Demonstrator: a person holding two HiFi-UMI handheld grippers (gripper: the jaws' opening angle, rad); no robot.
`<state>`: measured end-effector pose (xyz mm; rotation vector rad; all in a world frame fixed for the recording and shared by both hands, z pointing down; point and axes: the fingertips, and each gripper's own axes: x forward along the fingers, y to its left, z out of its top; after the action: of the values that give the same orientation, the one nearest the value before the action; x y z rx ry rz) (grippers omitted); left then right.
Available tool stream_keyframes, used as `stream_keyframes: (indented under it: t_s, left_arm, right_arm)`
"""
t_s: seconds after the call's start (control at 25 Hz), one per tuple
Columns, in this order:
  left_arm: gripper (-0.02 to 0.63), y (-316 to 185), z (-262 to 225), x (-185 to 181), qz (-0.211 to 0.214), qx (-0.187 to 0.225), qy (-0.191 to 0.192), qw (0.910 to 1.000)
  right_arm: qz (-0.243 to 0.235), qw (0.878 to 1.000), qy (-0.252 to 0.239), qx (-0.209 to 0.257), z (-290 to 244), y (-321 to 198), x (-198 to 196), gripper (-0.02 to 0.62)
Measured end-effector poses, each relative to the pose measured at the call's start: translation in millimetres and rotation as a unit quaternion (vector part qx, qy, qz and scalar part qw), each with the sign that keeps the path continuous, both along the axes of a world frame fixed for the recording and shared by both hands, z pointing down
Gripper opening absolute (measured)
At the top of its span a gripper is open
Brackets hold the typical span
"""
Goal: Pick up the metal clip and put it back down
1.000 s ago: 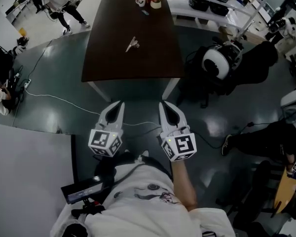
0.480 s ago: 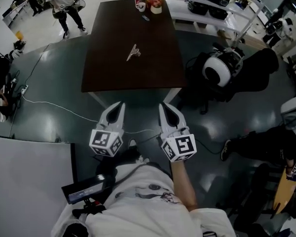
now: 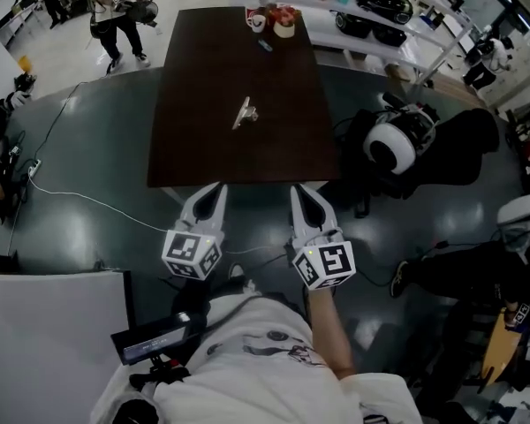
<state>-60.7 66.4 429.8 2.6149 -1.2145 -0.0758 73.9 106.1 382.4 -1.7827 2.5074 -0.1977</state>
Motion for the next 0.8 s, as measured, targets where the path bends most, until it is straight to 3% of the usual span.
stream_keyframes:
  t_s: [0.36,0.8]
  left_arm:
    - [-0.003,-26,14,-6,0.008,-0.026,0.004,0.9996]
    - [-0.003,-86,17,-20,-0.05,-0.026,-0.013,0.9983]
  right_arm:
    - [0.005,0.999,0.004,-0.032,13,-30,-8,0.002]
    - [-0.046,0.998,-0.017,-0.033,23,-106,-12,0.002]
